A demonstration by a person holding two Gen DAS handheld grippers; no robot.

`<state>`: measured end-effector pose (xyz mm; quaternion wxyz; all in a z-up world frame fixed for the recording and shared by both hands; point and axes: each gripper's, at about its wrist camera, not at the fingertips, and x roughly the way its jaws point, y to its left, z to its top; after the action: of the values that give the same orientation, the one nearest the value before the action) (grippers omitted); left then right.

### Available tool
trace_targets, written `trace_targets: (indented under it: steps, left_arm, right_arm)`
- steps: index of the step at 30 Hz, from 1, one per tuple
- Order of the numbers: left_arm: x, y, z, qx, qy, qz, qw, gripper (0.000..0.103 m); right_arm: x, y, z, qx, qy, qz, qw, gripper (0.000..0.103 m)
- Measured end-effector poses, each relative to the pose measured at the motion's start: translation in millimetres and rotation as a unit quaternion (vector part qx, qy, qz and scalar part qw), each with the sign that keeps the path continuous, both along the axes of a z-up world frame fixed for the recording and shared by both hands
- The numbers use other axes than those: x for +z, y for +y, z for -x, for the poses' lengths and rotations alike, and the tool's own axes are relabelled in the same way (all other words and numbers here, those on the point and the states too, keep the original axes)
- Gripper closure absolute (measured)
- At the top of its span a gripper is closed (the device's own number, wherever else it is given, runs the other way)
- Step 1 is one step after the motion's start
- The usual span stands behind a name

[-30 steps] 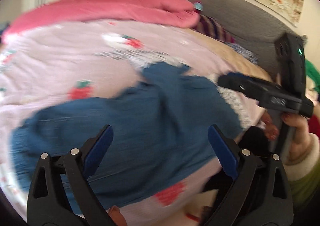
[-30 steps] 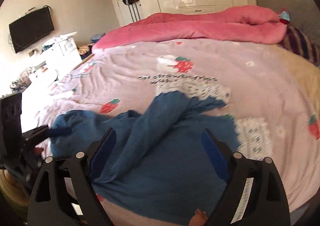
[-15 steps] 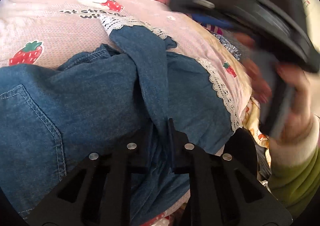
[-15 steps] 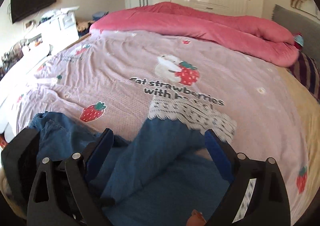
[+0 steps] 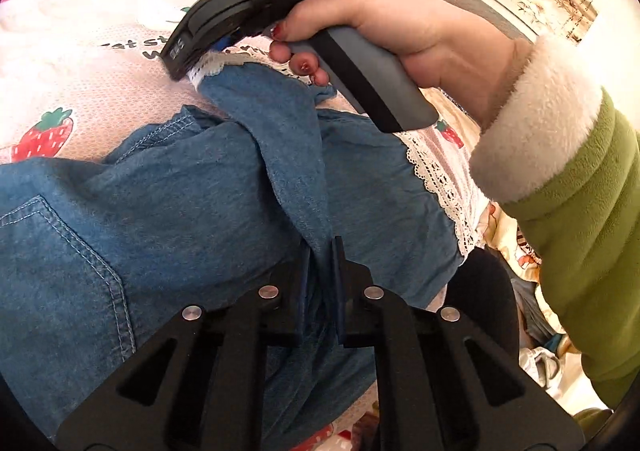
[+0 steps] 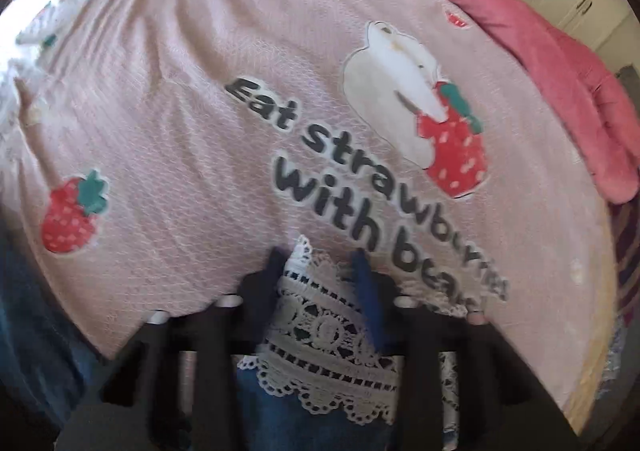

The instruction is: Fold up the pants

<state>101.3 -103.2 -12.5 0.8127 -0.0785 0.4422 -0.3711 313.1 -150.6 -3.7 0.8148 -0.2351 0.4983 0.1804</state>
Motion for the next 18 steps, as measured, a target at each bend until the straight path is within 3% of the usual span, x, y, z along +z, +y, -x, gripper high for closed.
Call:
trace_targets:
  steps: [2,4,7,10,13,16,18]
  left_arm:
    - [2.2,0.2,1.0,0.001,-0.005,-0.003,1.0,0.099]
    - [2.5,0.6,2.1,0.004,-0.012,-0.005,0.9999,0.1]
    - [5.0,2.8,4.0,0.004,-0.019,-0.007,0.9998,0.1]
    - [5.5,-2.5,10.2,-0.006,-0.031,-0.017,0.9993,0.1]
    - [6.0,-9.0,17.5,-0.022,-0.045,-0.028,0.9984,0.1]
    - [7.9,-15.2,26.5,-0.043,-0.074,-0.049,0.9951,0.1]
    - [9.2,-21.6,33.2,-0.056,-0.09,-0.059,0.9926,0.092]
  right_arm:
    - [21.2,-15.8,10.5,-0.01,-0.026,-0.04,0.999,0.096]
    - [51.0,-51.0,27.4,-0.043,-0.048,-0.11,0.992,0.096]
    - [88.4,-112.1,66.6,-0.091,-0.082,-0.201,0.972,0.096]
    - [105.7,-169.6,111.3,-0.139,-0.11,-0.25,0.952,0.096]
    - [94.7,-217.4,151.0,-0.17,-0.103,-0.281,0.939,0.096]
    - [59.4,-246.3,182.0,-0.194,-0.071,-0.275,0.939,0.093]
    - [39.7,-257.2,198.9,-0.201,-0.049,-0.28,0.937,0.091]
